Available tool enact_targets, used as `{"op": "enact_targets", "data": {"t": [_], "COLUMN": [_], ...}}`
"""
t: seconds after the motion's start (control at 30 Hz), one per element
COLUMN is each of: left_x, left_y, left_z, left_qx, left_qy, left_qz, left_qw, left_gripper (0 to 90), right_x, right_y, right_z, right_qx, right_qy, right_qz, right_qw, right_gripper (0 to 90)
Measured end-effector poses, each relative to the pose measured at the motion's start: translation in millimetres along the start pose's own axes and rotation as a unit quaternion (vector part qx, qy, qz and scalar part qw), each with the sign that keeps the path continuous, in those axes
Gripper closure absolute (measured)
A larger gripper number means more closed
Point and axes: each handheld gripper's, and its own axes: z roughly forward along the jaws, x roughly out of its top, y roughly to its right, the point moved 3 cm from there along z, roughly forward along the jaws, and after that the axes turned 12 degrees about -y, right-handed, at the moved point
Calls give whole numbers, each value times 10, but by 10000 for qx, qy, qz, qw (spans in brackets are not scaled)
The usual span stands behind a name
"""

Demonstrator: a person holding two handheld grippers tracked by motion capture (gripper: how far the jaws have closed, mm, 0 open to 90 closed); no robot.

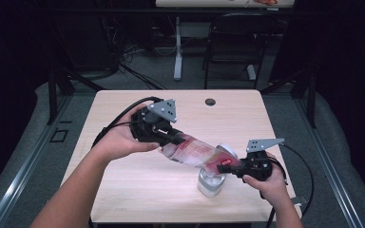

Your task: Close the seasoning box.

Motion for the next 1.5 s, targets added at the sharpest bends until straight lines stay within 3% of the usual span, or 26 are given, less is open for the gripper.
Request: {"op": "enact_targets", "data": {"t": [0.47,1.27,1.5], "left_x": [-79,-533,-661], "left_y": [1,-17,-22], "left_z": [-18,67,102], "left_qx": [23,-42,-65], "left_qy": [40,236,349], "left_qz": [-48,-494,-594], "left_qw": [10000,9985,9976], "left_gripper": [801,774,779], "right_x": [28,147,163], "right_y": [-19,-84,-83], "right_z": [42,85,94], "right_qx": [-91,-131,-132], "right_qy": [30,170,308], "right_qz": [-26,-161,-123], "right_qw": [10000,9996,9994], "right_gripper": [893,889,852]}}
